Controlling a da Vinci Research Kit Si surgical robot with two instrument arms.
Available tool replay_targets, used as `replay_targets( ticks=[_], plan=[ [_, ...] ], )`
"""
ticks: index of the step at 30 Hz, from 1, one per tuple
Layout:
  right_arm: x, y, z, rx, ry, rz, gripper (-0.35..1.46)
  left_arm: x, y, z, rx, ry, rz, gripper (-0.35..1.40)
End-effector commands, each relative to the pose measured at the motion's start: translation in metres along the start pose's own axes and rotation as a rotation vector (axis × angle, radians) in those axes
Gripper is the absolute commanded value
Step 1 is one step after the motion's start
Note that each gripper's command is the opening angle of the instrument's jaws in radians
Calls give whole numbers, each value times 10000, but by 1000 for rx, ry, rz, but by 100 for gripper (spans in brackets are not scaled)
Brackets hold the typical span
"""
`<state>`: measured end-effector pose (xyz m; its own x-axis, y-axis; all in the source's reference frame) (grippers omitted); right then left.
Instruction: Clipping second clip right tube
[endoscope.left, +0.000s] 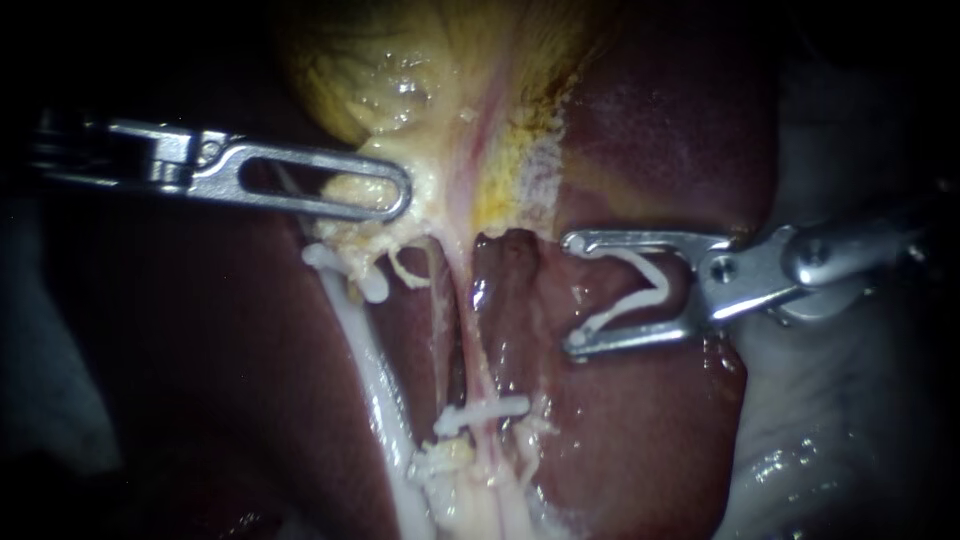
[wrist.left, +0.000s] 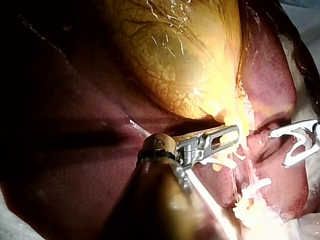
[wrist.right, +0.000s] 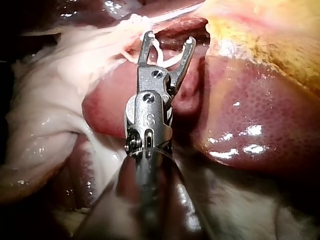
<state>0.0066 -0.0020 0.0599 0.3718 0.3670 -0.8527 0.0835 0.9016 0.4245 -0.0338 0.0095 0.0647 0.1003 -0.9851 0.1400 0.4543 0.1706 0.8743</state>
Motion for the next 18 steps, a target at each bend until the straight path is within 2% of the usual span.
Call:
replay_targets(
  ticks=[1, 5, 8, 10, 18],
  plan=[
    [-4, -1, 6, 5, -5, 17, 50, 0, -1, 0, -1, 0, 0, -35],
    [-20, -5, 33, 30, -4, 97, 49, 1, -3, 0, -2, -1, -1, -35],
    [-26, -8, 52, 58, -1, 141, 49, 2, -4, 0, -3, -2, 5, -35],
    [-27, -10, 61, 69, -4, 170, 49, 2, -4, 0, -3, -2, 5, -35],
    [-15, -18, 84, 132, 62, 260, 46, 1, -5, 1, -3, -2, 4, -35]
  ],
)
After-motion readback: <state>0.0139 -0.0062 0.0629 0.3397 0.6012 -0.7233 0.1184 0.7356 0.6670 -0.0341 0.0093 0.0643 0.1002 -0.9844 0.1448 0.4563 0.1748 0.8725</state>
